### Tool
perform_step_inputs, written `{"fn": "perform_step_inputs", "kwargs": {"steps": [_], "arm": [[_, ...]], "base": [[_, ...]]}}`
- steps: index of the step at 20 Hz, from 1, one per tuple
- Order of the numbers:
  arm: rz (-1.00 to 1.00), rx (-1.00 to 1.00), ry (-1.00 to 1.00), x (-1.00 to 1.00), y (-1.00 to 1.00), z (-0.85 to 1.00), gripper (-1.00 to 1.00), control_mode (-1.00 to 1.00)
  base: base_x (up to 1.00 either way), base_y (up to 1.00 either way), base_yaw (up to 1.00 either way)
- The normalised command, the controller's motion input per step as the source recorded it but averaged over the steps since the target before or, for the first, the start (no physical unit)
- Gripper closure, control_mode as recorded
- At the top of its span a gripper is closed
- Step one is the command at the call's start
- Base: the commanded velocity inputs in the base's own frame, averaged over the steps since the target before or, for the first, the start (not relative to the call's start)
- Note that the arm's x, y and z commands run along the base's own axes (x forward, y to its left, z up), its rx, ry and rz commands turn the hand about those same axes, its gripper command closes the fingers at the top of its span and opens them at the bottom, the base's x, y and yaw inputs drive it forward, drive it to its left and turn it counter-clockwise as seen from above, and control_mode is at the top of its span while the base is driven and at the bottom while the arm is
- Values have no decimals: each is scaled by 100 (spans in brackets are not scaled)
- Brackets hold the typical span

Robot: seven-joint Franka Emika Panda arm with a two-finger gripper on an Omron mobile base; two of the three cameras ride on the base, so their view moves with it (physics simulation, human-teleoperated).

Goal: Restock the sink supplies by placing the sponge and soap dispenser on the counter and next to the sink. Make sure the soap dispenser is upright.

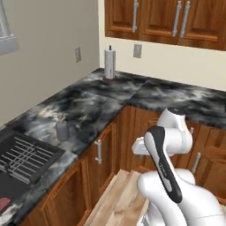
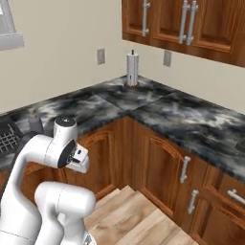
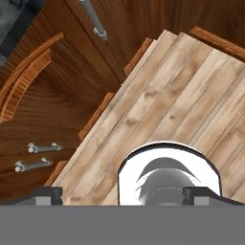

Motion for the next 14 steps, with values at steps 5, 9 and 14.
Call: {"fn": "perform_step_inputs", "kwargs": {"steps": [5, 9, 14], "arm": [[0, 0, 0, 0, 0, 0, -100, 100], [0, 0, 0, 0, 0, 0, -100, 100], [0, 0, 0, 0, 0, 0, -100, 100]], "base": [[8, 47, -72], [58, -1, -54], [62, 0, -66]]}}
